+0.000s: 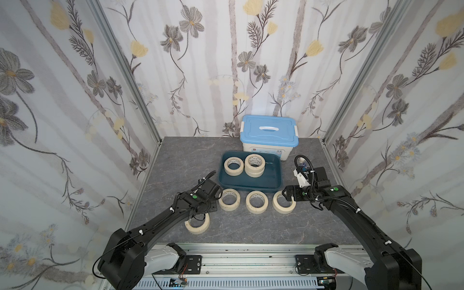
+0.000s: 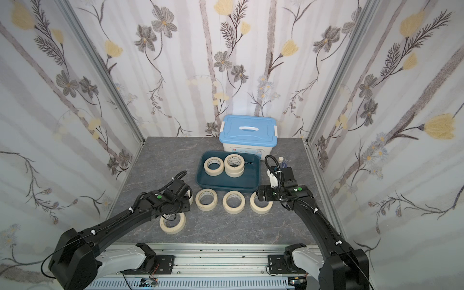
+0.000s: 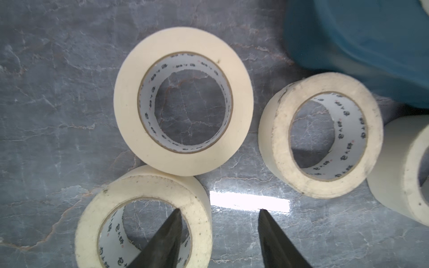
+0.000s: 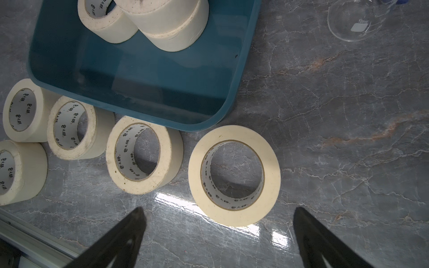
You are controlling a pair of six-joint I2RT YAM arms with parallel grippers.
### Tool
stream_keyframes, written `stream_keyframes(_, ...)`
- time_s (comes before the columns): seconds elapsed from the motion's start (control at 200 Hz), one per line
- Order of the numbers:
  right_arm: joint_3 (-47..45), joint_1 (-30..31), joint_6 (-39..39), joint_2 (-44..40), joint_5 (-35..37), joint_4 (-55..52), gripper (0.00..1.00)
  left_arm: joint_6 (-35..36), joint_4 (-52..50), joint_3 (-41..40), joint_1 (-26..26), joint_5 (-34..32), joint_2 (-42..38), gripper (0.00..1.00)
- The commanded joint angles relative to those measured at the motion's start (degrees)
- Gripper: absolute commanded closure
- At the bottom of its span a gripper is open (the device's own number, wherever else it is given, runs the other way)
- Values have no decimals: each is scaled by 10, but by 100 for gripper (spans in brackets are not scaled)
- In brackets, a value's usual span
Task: Take out the art tape in the storage box
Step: Place the art tape at the center of the board, then pick up the art tape from the storage box.
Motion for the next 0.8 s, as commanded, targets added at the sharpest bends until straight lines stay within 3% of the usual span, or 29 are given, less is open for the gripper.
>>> stream_keyframes(0.0,1,-1,0,-5,-7,5,0,34,5,34,1,-20,14,40)
stream_keyframes(0.794,-9,-4,16,-30,-24,6,0,242,-6,352,4,36,334,28)
